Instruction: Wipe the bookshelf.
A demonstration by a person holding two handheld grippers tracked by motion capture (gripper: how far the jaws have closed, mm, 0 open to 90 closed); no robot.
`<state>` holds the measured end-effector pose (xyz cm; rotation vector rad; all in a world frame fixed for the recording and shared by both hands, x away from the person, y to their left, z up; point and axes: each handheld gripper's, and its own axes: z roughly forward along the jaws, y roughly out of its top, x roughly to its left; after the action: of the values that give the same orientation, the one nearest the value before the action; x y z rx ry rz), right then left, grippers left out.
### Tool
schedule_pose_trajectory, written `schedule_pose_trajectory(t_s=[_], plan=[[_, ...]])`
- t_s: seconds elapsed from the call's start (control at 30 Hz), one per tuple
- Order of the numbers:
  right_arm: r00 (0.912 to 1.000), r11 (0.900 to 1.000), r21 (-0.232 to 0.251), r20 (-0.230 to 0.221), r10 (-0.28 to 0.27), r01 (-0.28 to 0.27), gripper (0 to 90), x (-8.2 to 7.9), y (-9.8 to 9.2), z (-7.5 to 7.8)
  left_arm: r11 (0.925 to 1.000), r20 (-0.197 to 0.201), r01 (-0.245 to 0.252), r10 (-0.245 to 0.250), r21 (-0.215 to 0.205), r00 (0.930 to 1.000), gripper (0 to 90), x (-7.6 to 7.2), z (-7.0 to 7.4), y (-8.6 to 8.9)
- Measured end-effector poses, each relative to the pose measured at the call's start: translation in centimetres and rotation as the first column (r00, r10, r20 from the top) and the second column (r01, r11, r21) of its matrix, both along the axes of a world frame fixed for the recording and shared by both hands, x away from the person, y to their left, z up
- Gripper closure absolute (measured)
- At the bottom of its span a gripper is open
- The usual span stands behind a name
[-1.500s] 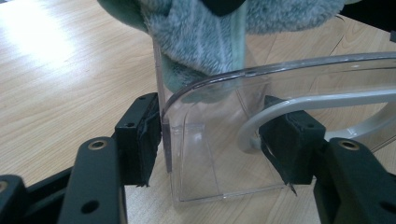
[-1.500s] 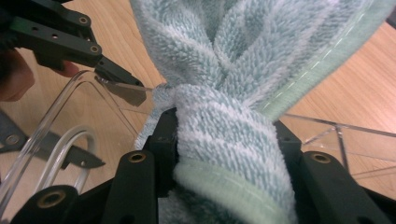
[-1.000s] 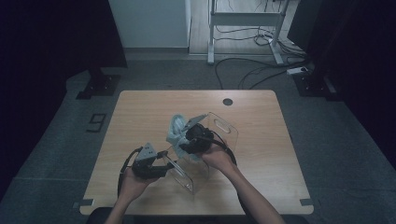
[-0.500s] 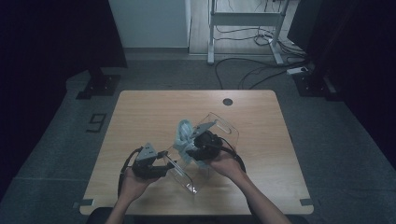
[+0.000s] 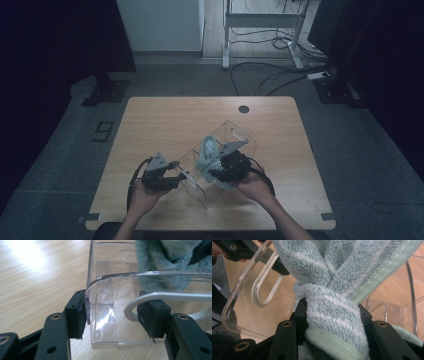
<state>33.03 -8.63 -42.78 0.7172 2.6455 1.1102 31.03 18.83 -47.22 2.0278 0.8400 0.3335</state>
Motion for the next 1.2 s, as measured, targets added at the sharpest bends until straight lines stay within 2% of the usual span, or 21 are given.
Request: schedule_pose_trajectory(t_s=[0.1, 0.3, 0.43, 0.7, 1.2], plan=[[1.0000, 1.000, 0.002, 0.003, -0.004, 0.004, 57.0, -0.4, -0.4, -0.3, 1.0000, 0.000, -0.005, 0.005, 0.001, 1.0000, 43.3, 0.0, 0.0, 0.0], [1.0000, 0.999, -0.037, 0.009, 0.001, -0.001, 56.6, -1.1, -0.7, -1.6, 0.9999, 0.001, -0.012, 0.012, 0.001, 0.9999, 43.4, 0.1, 0.0, 0.0], [1.0000, 1.000, -0.013, -0.003, -0.003, 0.003, 56.6, -1.1, -1.1, -2.2, 0.9998, 0.000, -0.017, 0.017, 0.002, 0.9999, 43.5, 0.1, 0.0, 0.0], [0.9999, 1.000, 0.000, -0.015, -0.007, 0.007, 56.6, -1.3, -1.5, -3.0, 0.9997, -0.003, -0.025, 0.025, 0.002, 0.9997, 43.5, 0.2, 0.0, 0.0], [0.9992, 1.000, -0.013, -0.035, -0.019, 0.018, 56.7, -1.7, -2.0, -4.6, 0.9994, -0.003, -0.035, 0.035, 0.002, 0.9994, 43.6, 0.4, 0.0, 0.0]])
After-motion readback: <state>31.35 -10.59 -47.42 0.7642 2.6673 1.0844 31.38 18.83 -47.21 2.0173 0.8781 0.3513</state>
